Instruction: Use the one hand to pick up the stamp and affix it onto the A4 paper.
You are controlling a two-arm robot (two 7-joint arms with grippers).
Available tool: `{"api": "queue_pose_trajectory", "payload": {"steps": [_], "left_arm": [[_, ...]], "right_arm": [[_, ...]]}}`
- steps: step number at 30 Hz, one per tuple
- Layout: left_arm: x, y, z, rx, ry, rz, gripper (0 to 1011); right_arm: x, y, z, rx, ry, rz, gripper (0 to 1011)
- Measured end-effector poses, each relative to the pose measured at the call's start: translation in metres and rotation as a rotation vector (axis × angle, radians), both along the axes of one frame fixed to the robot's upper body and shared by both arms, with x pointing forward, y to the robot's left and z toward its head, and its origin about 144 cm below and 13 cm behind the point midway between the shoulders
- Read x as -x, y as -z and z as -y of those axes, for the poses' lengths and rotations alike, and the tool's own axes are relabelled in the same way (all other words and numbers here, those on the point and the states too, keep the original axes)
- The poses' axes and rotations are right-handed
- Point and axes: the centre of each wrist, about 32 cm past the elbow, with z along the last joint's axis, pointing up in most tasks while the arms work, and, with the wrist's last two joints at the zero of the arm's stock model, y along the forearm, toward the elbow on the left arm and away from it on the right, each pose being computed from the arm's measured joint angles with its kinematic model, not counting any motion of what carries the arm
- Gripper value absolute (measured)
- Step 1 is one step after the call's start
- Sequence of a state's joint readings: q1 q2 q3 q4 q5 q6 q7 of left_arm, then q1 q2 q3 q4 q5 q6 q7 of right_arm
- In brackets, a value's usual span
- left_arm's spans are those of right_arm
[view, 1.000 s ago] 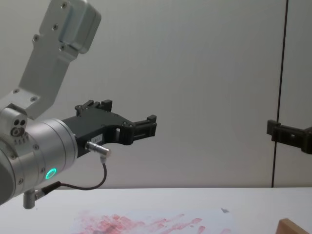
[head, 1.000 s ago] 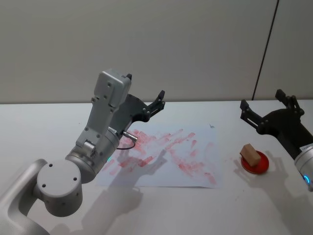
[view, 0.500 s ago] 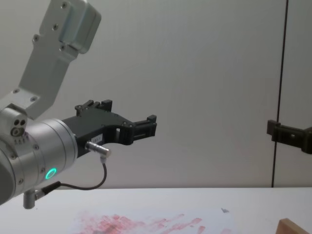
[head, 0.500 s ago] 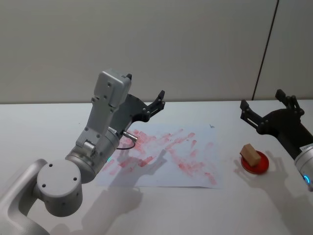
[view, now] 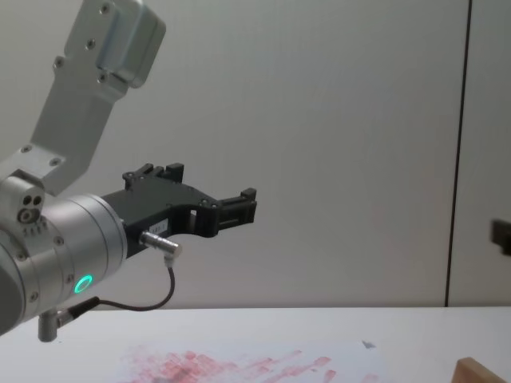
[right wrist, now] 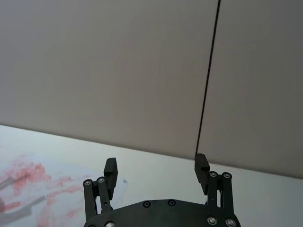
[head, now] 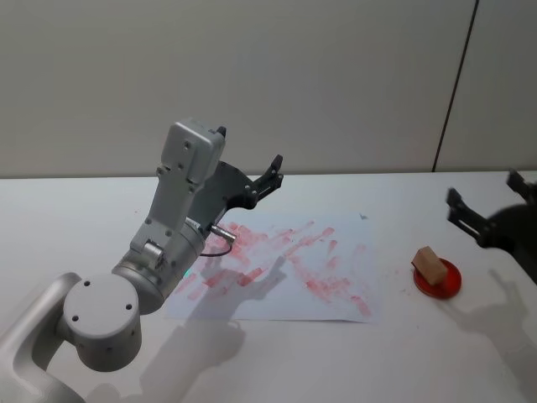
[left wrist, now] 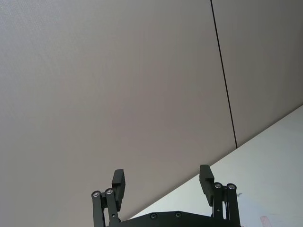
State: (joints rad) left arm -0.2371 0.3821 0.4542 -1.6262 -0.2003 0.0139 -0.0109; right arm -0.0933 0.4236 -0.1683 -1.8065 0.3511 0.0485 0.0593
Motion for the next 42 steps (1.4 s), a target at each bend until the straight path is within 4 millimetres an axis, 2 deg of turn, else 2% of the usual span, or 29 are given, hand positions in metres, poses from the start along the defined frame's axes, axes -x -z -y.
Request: {"api": "queue_pose_trajectory", "payload": {"steps": [8, 17, 29, 42], "left_arm": [[0.0, 0.0, 0.0, 0.0, 0.0, 0.0, 1001], [0.0, 0.0, 0.0, 0.0, 0.0, 0.0, 1002], [0.0, 0.0, 0.0, 0.0, 0.0, 0.0, 1001], [0.0, 0.0, 0.0, 0.0, 0.0, 0.0, 1001]], "right_arm": [[0.017, 0.008, 0.02, 0.021, 0.017, -0.084, 1001], [0.02, 0.018, 0.029, 0.046, -0.004, -0.177, 1001], [-0.001, 0.032, 0.027, 0.095, -0.042, -0.273, 1001], [-0.029, 0.043, 0.011, 0.129, -0.109, -0.32, 1001]]}}
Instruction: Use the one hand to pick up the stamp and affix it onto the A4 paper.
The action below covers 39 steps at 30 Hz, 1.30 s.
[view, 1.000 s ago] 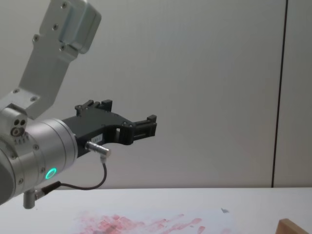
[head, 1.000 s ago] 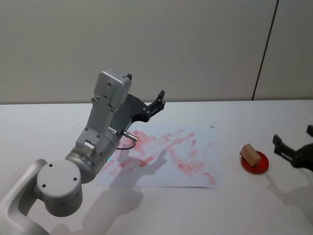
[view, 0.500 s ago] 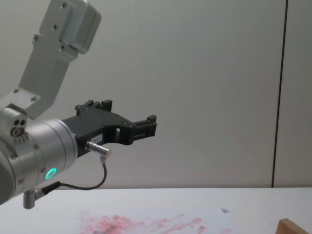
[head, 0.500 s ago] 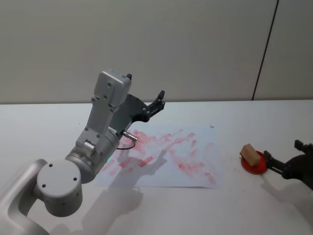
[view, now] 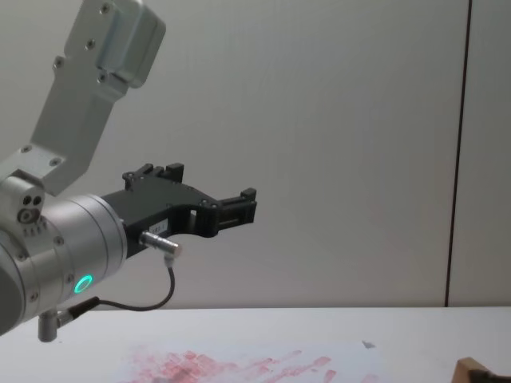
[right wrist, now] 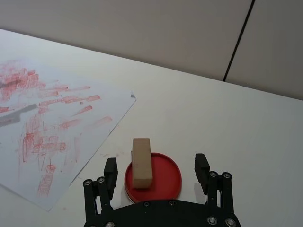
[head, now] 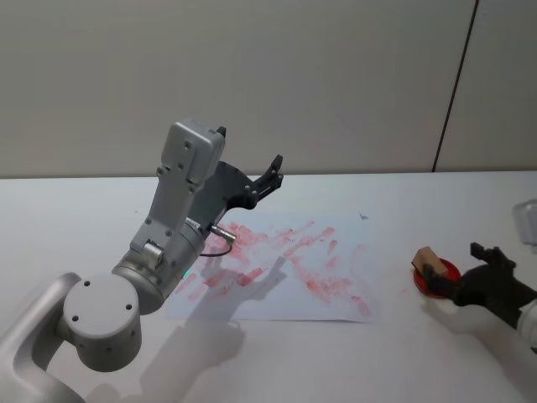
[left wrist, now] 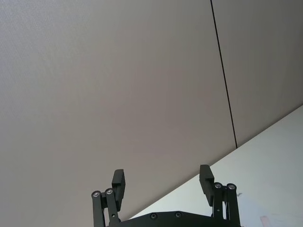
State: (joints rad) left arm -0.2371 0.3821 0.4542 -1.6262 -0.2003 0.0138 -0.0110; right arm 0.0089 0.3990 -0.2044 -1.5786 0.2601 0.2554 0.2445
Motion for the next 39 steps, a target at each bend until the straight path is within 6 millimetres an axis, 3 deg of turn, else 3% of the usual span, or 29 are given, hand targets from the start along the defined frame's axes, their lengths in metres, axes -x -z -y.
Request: {"api": "queue_pose_trajectory", "payload": {"steps": [3, 9, 31, 39], "left_arm": [[0.0, 0.0, 0.0, 0.0, 0.0, 0.0, 1001], [0.0, 0.0, 0.0, 0.0, 0.0, 0.0, 1001], [0.0, 0.0, 0.0, 0.0, 0.0, 0.0, 1001], [0.0, 0.0, 0.0, 0.0, 0.0, 0.0, 1001]], "right_arm": [[-0.005, 0.001, -0.003, 0.002, -0.011, -0.004, 1001], [-0.013, 0.004, -0.008, 0.008, -0.033, -0.013, 902], [-0.024, 0.006, -0.016, 0.016, -0.062, -0.022, 232], [-0.024, 0.002, -0.017, 0.009, -0.068, 0.008, 216]]}}
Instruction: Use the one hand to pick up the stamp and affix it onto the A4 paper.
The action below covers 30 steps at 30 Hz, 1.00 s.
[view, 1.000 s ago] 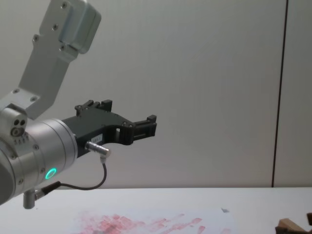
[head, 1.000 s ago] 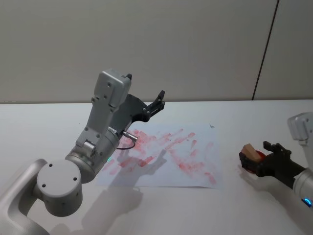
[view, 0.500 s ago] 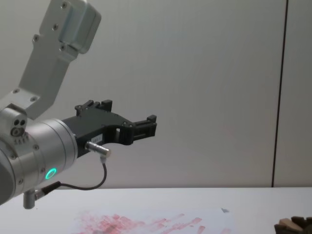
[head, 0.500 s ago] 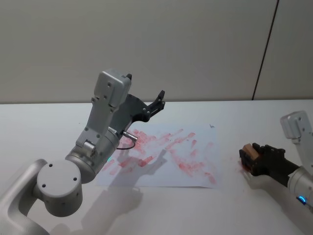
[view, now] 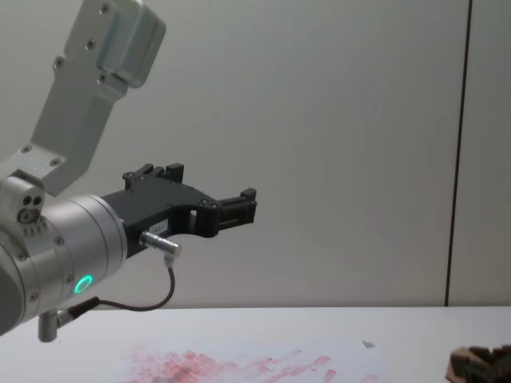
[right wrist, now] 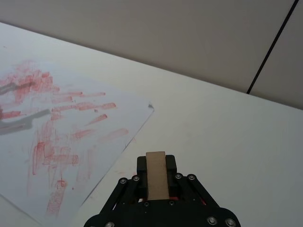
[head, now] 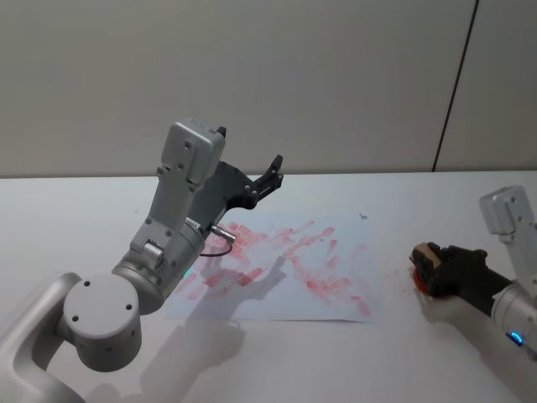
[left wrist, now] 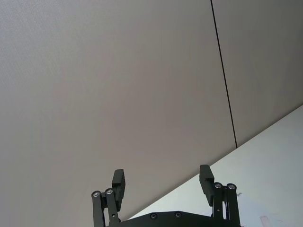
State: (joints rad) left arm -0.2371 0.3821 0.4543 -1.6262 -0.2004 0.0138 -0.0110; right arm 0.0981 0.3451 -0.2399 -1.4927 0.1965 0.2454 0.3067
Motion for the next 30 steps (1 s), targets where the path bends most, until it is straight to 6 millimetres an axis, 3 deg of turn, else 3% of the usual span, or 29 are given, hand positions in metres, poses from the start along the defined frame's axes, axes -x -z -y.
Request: {"api": "queue_pose_trajectory", "payload": {"steps": [12, 17, 30], "left_arm": [[0.0, 0.0, 0.0, 0.0, 0.0, 0.0, 1001], [0.0, 0.0, 0.0, 0.0, 0.0, 0.0, 1001], [0.0, 0.0, 0.0, 0.0, 0.0, 0.0, 1001]], "right_arm": [[-0.006, -0.02, -0.013, -0.058, -0.062, 0.099, 216], [-0.014, -0.03, -0.029, -0.096, -0.128, 0.125, 214], [-0.027, -0.025, -0.058, -0.09, -0.23, 0.025, 216]]}}
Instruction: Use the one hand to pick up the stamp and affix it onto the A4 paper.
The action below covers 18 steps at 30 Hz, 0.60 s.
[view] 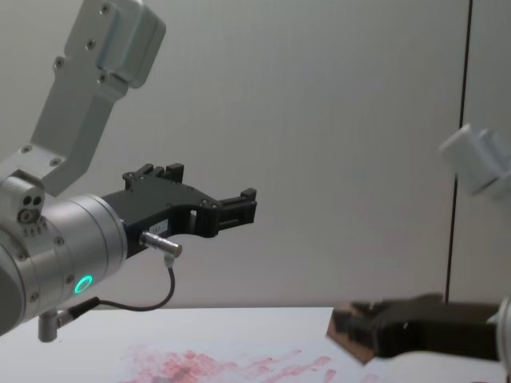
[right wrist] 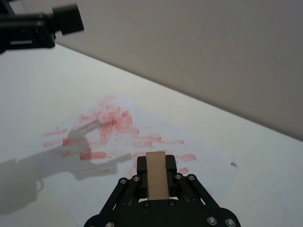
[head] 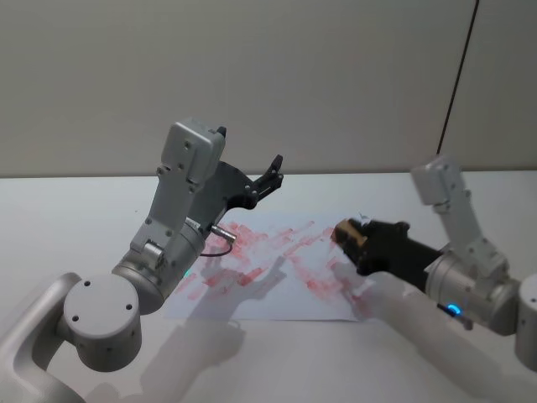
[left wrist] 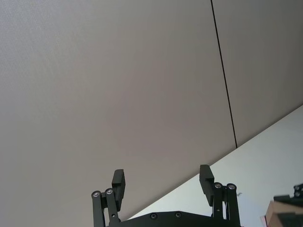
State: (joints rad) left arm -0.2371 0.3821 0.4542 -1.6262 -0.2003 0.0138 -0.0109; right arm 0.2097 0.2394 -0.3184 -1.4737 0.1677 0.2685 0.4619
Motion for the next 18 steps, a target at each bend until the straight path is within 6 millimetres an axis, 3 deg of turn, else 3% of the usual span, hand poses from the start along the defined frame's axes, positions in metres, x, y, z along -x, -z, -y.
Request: {"api": "queue_pose_trajectory", "payload": {"steps": [18], "left_arm": [[0.0, 0.0, 0.0, 0.0, 0.0, 0.0, 1001]], "right_arm": [[-0.008, 0.032, -0.027, 0.117, -0.028, -0.137, 217]]}}
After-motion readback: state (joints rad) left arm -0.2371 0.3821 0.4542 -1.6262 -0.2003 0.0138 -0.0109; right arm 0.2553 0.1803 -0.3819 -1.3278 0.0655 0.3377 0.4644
